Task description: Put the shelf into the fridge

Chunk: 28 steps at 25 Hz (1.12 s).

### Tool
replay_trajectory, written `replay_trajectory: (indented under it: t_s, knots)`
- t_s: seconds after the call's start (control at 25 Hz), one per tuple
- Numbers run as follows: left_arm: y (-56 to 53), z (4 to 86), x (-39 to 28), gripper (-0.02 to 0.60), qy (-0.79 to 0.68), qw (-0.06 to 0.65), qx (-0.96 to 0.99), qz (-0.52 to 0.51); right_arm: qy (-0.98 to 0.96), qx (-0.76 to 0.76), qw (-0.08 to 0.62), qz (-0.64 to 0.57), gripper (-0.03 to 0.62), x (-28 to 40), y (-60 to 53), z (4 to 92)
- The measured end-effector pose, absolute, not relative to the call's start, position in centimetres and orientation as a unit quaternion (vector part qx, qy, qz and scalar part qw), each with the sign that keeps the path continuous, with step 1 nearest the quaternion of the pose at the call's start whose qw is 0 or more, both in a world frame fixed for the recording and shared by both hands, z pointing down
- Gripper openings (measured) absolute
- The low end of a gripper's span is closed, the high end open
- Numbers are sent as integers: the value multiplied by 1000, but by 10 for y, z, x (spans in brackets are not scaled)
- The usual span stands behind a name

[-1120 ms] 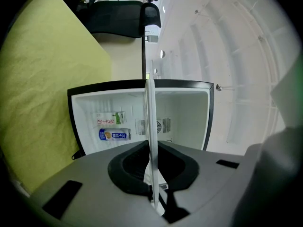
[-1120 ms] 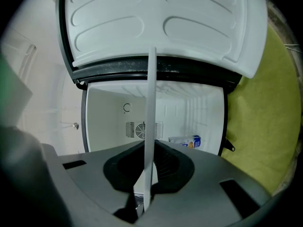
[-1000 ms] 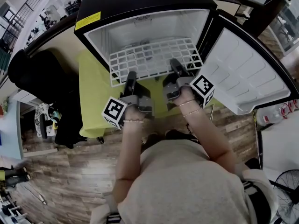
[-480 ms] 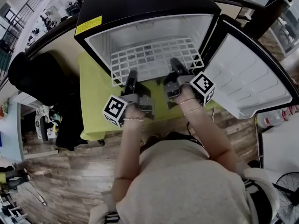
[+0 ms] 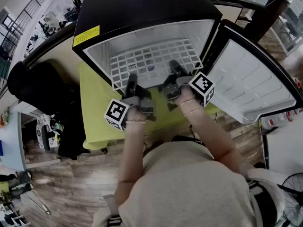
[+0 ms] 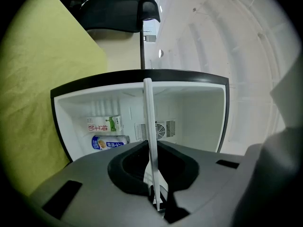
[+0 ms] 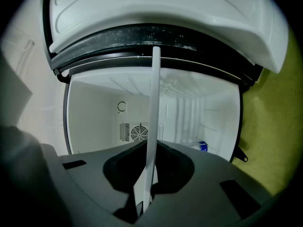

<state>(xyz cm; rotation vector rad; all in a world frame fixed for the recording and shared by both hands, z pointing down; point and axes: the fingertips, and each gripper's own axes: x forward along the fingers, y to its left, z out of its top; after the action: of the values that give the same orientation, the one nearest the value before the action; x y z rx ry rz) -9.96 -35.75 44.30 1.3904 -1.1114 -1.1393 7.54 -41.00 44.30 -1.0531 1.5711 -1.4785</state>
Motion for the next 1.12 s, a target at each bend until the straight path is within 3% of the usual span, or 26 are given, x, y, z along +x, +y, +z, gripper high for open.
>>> replay_trajectory:
  t_s: [1.0,1.12]
  knots:
    - [-377,440,-105,49,-489,470,579,-453,620,-423,351,-560,35,69,-431,441]
    - [-372,440,-104,57,-484,469,582,-454,629,-415,355,-553,81,68,-426,438]
